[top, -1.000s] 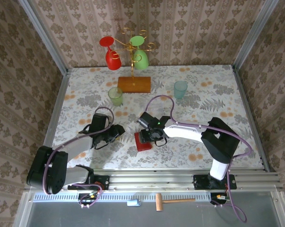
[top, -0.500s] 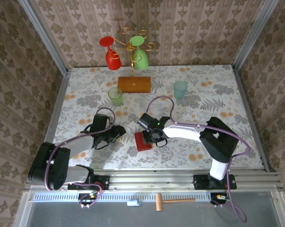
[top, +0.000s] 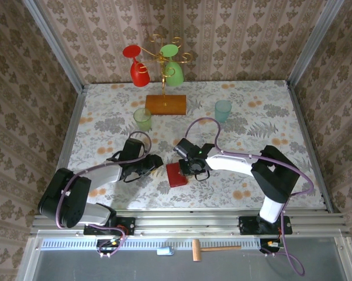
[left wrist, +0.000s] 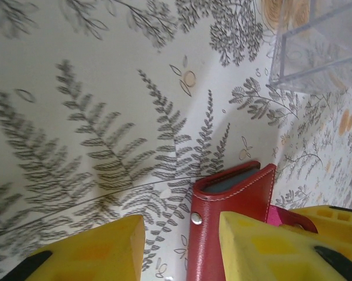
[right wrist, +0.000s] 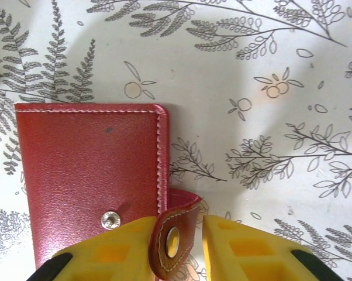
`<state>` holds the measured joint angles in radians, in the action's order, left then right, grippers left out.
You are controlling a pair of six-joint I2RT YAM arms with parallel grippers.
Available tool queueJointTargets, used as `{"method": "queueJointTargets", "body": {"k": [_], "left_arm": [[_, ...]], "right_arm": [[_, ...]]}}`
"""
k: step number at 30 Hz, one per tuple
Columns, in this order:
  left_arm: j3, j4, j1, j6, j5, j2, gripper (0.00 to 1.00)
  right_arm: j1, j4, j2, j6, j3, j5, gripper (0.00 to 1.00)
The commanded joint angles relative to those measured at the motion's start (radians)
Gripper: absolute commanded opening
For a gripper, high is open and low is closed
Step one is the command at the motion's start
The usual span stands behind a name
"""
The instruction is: Take the credit cards out of the card holder
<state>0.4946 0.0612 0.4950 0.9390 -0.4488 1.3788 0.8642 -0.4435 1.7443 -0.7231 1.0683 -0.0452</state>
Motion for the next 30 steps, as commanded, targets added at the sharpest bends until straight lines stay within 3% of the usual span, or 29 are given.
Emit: {"method": "queueJointTargets", "body": {"k": [1,11,23,30], "left_arm": [[0.033,0.012,0.016,0.016,0.012,0.020,0.39],[0.084,0.010,0.062,0.019,0.019,0.064,0.39],[0.117,0.052,0.091,0.029,0.001,0.124,0.39],[0.124,0.057,0.091,0.029,-0.001,0.130,0.39]], "right_arm": [[-0.017,0.020,-0.028,-0.024,-0.024,0.002,0.23],[-0.061,0.062,-0.075,-0.024,-0.092,0.017,0.00],[-0.148,0.053,-0.238,-0.022,-0.212,0.019,0.00],[-0.145,0.023,-0.327,-0.048,-0.221,0.033,0.00]]}}
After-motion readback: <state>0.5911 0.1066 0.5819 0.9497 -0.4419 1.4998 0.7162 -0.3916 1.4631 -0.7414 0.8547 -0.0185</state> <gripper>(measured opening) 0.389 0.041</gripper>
